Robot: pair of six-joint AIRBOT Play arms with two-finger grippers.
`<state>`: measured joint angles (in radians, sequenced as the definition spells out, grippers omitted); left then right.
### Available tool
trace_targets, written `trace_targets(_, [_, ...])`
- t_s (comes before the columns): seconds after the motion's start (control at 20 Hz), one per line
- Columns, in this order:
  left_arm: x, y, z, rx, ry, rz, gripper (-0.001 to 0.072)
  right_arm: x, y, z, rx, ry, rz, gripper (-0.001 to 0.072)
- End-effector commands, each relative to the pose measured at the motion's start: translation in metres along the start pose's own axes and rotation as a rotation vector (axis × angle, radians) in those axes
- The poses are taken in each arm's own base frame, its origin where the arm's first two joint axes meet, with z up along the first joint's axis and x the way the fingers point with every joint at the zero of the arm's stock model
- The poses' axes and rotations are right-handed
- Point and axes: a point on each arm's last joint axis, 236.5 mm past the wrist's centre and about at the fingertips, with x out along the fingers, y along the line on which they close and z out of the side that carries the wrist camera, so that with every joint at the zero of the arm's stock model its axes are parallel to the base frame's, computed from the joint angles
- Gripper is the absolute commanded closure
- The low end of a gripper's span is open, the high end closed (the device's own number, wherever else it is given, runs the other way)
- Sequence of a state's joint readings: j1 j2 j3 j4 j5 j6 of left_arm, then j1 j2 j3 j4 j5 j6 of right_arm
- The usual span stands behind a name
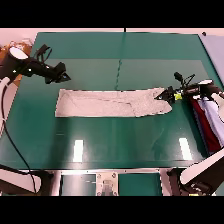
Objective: Fold the shirts.
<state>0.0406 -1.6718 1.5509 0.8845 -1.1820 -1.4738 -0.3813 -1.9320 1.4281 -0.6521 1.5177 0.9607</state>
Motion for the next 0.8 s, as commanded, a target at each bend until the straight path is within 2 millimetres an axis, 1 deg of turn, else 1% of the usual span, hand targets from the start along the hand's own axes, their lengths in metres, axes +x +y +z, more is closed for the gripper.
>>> trace_targets(0.0, [0.028,-0.047,-0.016,0.135,0.02,-0.035,0.0657,-0.005,0.031,0.004,-0.058,0.009,-0.016,0.0698])
trace_targets(0.05, [0.041,-0.065,-0.025,0.186,0.031,-0.047,0.066,-0.011,0.039,0.002,-0.074,0.01,-0.053,0.0698])
trace_targets(0.1, [0.057,-0.086,-0.037,0.235,0.042,-0.061,0.0685,-0.02,0.048,-0.001,-0.099,0.007,-0.105,0.0698])
trace_targets(0.15, [0.075,-0.109,-0.05,0.287,0.048,-0.078,0.0685,-0.031,0.058,-0.004,-0.112,-0.003,-0.157,0.0698])
trace_targets(0.2, [0.1,-0.132,-0.068,0.346,0.057,-0.093,0.0685,-0.043,0.071,-0.006,-0.138,-0.024,-0.205,0.0698])
trace_targets(0.25, [0.126,-0.15,-0.089,0.385,0.079,-0.104,0.0685,-0.053,0.089,-0.009,-0.158,-0.049,-0.236,0.0698])
trace_targets(0.3, [0.158,-0.163,-0.117,0.418,0.111,-0.109,0.0685,-0.06,0.108,-0.011,-0.189,-0.074,-0.25,0.0699])
trace_targets(0.4, [0.214,-0.18,-0.17,0.443,0.176,-0.13,0.0685,-0.069,0.148,-0.023,-0.245,-0.102,-0.262,0.0699])
trace_targets(0.45, [0.234,-0.189,-0.189,0.44,0.203,-0.15,0.0685,-0.07,0.165,-0.031,-0.275,-0.102,-0.264,0.0698])
trace_targets(0.5, [0.25,-0.2,-0.203,0.426,0.229,-0.181,0.0685,-0.069,0.182,-0.04,-0.298,-0.1,-0.264,0.0698])
trace_targets(0.55, [0.259,-0.211,-0.209,0.412,0.242,-0.21,0.0685,-0.067,0.195,-0.046,-0.317,-0.099,-0.265,0.0698])
trace_targets(0.6, [0.264,-0.222,-0.213,0.399,0.258,-0.241,0.0685,-0.065,0.207,-0.051,-0.35,-0.097,-0.265,0.0698])
trace_targets(0.65, [0.264,-0.229,-0.216,0.395,0.275,-0.261,0.0685,-0.061,0.212,-0.054,-0.366,-0.091,-0.264,0.0698])
trace_targets(0.7, [0.26,-0.235,-0.215,0.41,0.28,-0.272,0.0685,-0.059,0.212,-0.054,-0.374,-0.085,-0.272,0.0698])
trace_targets(0.75, [0.255,-0.24,-0.213,0.422,0.29,-0.282,0.0685,-0.058,0.206,-0.052,-0.375,-0.082,-0.302,0.0698])
